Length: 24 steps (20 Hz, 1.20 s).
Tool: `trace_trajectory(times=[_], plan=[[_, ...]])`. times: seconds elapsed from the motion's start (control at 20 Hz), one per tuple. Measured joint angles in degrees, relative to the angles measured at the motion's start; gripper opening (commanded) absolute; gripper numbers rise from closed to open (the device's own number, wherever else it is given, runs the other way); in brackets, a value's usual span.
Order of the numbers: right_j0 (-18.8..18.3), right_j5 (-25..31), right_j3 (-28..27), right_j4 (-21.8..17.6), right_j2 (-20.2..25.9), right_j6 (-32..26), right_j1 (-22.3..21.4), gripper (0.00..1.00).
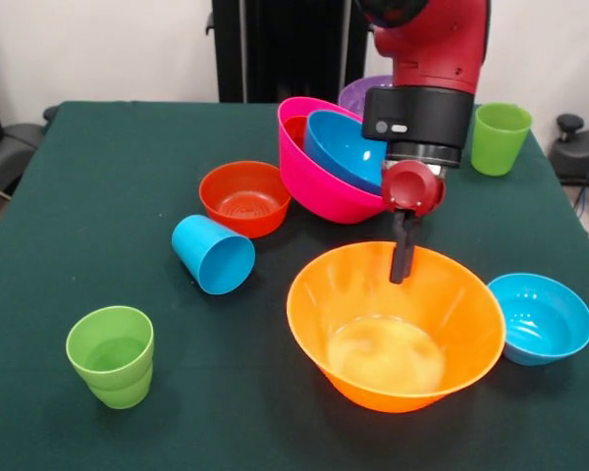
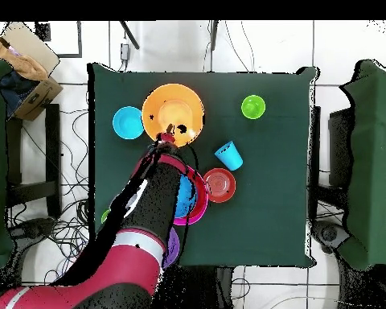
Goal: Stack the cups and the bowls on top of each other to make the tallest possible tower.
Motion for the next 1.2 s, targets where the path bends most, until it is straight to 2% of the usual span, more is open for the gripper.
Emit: trace_trajectory(times=[0.2,0.4,0.45,0.5,0.7,0.75,0.85,0.9,1.2], plan=[[-0.68,1.87,0.04,0.0,0.75,0.0,-0.42,1.0],[-5.85,2.66,1.57,0.19,6.94,0.0,-3.05,1.0],[-9.62,3.85,2.78,0.57,11.2,0.0,-4.52,1.0],[-11.78,4.68,3.5,1.0,13.53,0.0,-5.23,1.0],[-27.55,12.66,8.86,5.25,29.13,0.0,-8.3,1.0],[-33.16,16.62,10.78,6.95,34.39,-0.01,-8.76,1.0],[-36.57,19.71,11.94,7.84,37.7,-0.01,-9.02,1.0],[-39.69,23.1,13.05,8.69,41.04,0.0,-9.26,1.0],[-42.54,29.66,14.43,9.44,47.79,0.0,-9.42,1.0]])
